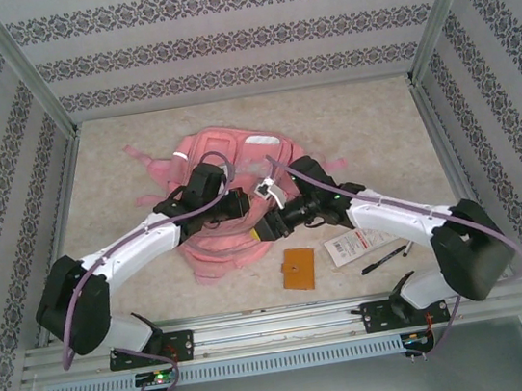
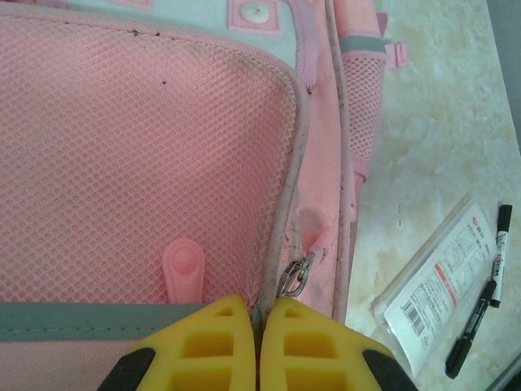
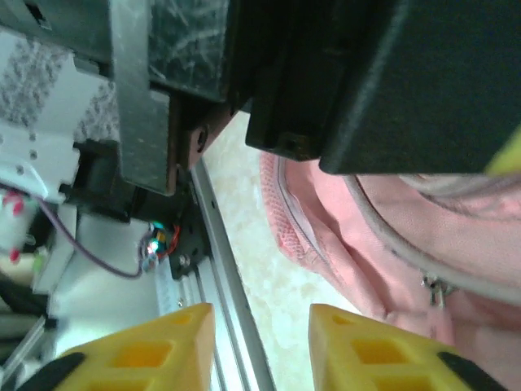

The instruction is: Pack the student bag

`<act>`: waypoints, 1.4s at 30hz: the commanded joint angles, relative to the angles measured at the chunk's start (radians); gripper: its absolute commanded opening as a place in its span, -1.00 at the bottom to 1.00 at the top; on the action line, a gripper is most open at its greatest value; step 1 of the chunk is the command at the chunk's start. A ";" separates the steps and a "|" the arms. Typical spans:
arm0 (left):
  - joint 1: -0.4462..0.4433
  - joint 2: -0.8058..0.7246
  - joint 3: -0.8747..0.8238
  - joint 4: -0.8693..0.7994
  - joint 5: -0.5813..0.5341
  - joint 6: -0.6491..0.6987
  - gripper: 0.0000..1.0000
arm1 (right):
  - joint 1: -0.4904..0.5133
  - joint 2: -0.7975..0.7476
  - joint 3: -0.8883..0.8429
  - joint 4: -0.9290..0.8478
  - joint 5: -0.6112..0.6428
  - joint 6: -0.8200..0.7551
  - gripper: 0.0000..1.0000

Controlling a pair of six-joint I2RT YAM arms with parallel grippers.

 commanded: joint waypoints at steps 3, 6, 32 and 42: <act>0.009 0.007 0.020 0.101 0.003 -0.037 -1.00 | -0.036 -0.186 -0.051 -0.090 0.527 0.304 -0.10; 0.009 -0.001 0.031 0.091 0.031 -0.047 -1.00 | -0.087 -0.229 -0.049 -0.187 0.689 0.607 -0.05; 0.043 -0.021 0.087 0.092 0.074 -0.065 -0.66 | -0.034 0.158 0.071 0.291 0.351 0.958 -0.99; 0.027 -0.271 -0.003 -0.284 0.109 -0.161 0.01 | -0.008 0.227 0.153 0.282 0.355 1.018 -1.00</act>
